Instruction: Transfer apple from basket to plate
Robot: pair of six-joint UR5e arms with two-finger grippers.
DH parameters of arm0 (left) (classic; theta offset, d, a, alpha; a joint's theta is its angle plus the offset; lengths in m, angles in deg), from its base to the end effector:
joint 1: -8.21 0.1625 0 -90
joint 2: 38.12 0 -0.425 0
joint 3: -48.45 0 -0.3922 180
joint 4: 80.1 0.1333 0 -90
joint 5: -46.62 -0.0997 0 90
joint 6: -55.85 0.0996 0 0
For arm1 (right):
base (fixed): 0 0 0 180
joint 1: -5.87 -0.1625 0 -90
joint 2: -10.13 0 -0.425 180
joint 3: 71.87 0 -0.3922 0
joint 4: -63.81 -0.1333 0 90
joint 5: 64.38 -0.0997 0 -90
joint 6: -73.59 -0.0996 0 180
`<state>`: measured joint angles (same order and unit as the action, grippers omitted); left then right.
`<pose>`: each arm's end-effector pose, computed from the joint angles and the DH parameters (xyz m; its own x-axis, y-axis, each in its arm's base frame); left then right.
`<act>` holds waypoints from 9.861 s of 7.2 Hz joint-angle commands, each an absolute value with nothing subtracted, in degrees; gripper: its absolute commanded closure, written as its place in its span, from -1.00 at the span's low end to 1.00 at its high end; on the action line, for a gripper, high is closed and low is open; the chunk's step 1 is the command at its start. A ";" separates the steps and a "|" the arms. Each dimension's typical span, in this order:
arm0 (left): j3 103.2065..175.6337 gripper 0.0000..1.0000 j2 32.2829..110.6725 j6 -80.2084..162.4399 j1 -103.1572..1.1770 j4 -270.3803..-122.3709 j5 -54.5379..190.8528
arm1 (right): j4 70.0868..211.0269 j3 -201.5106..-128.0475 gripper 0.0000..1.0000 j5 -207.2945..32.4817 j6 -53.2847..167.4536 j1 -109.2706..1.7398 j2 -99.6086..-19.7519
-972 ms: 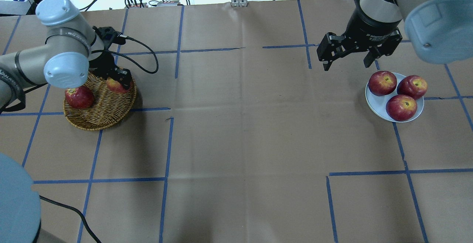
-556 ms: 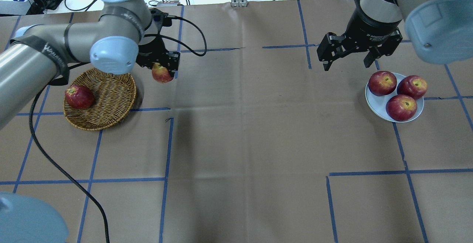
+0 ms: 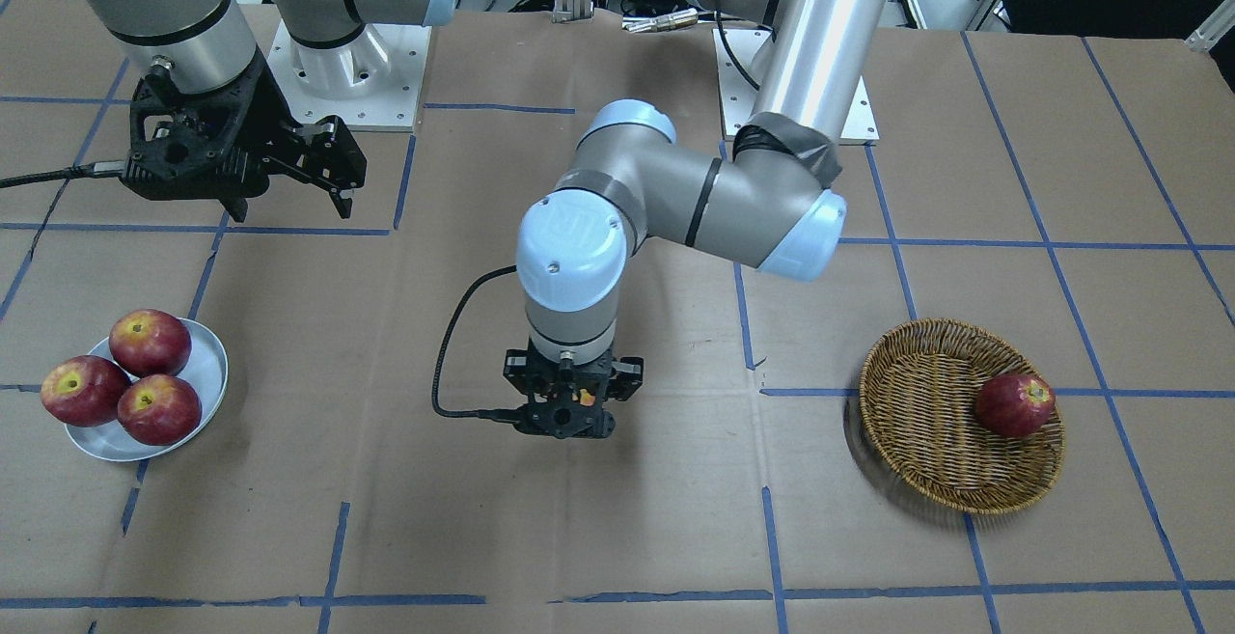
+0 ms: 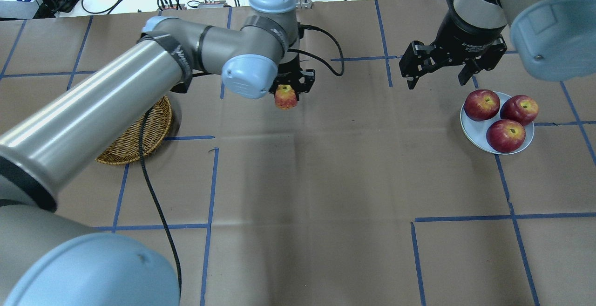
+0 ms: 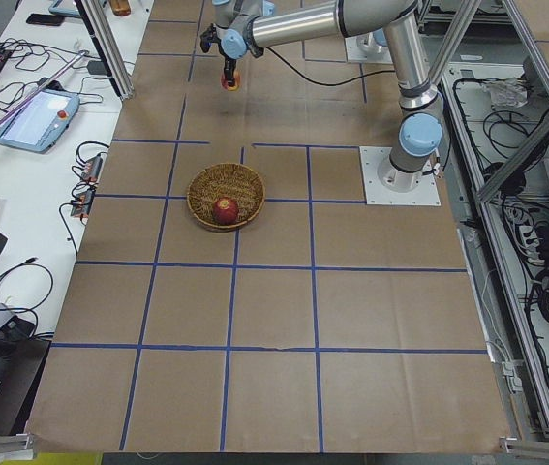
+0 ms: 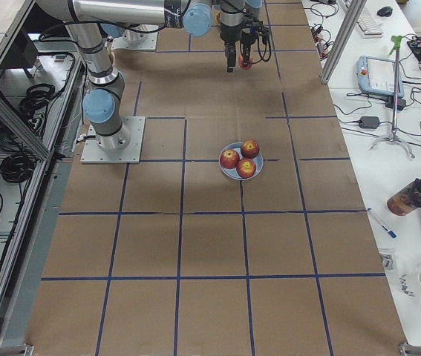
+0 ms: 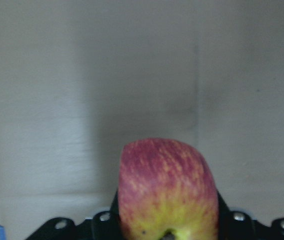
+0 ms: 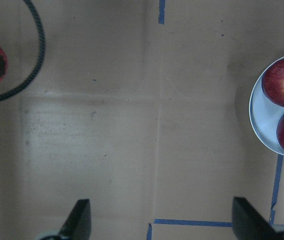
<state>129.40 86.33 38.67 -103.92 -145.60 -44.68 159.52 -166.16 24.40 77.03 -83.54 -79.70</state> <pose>-0.3824 -0.5924 0.2436 -0.9959 0.0865 -0.0263 0.0864 0.9962 0.0083 0.1303 -0.4955 0.4596 -0.9985 -0.0502 -0.0199 -0.0497 0.9985 -0.0231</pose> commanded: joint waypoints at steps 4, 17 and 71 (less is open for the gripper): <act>133.00 0.16 88.45 37.48 -105.61 -144.96 -43.65 | 159.52 -166.18 -1.00 24.39 77.01 -83.52 -79.70; 131.07 -0.98 57.18 56.86 -85.08 -175.86 -44.08 | 159.78 -165.22 -1.00 24.73 75.01 -85.09 -79.35; 130.89 -0.98 53.38 64.99 -82.32 -175.19 -43.73 | 159.61 -165.65 -1.00 26.85 74.38 -85.01 -79.70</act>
